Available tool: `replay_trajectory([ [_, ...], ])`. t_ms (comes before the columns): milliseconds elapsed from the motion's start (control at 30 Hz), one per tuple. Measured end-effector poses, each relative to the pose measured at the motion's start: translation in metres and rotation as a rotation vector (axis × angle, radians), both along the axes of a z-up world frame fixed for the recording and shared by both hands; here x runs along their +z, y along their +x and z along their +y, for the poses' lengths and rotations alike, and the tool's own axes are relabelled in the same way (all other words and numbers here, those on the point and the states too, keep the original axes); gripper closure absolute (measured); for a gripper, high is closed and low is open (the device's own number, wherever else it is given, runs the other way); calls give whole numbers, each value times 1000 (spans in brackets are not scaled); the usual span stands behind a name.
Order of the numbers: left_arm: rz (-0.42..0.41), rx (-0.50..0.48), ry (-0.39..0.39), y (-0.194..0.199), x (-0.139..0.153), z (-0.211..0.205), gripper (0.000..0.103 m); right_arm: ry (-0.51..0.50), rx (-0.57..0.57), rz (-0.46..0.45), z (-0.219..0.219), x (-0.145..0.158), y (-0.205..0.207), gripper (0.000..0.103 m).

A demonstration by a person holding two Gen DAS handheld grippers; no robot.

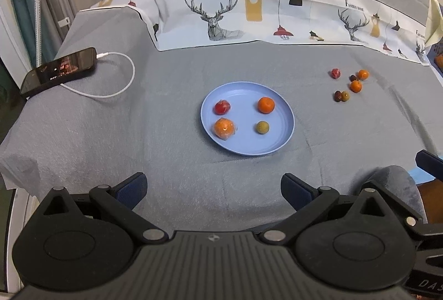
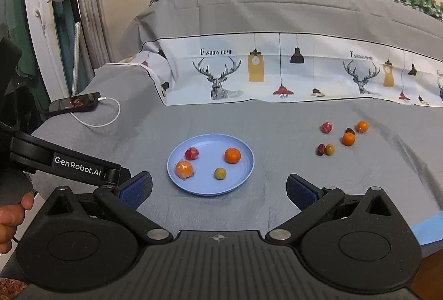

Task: Organize fruits
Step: 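Move both tools toward the remaining fruit cluster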

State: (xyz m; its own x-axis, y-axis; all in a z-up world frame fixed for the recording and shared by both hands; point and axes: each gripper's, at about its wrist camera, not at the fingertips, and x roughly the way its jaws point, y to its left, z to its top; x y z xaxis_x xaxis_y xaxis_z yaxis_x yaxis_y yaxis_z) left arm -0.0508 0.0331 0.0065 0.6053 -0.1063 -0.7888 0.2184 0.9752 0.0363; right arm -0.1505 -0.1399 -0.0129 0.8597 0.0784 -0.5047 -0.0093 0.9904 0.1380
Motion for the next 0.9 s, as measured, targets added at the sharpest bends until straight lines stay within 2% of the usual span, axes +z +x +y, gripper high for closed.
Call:
replay_trajectory([
  [500, -32, 4, -2, -9, 12, -2, 0, 8, -19, -39, -7, 8, -13, 1],
  [900, -13, -28, 26, 8, 16, -39, 0, 93, -98, -16, -51, 0, -8, 1],
])
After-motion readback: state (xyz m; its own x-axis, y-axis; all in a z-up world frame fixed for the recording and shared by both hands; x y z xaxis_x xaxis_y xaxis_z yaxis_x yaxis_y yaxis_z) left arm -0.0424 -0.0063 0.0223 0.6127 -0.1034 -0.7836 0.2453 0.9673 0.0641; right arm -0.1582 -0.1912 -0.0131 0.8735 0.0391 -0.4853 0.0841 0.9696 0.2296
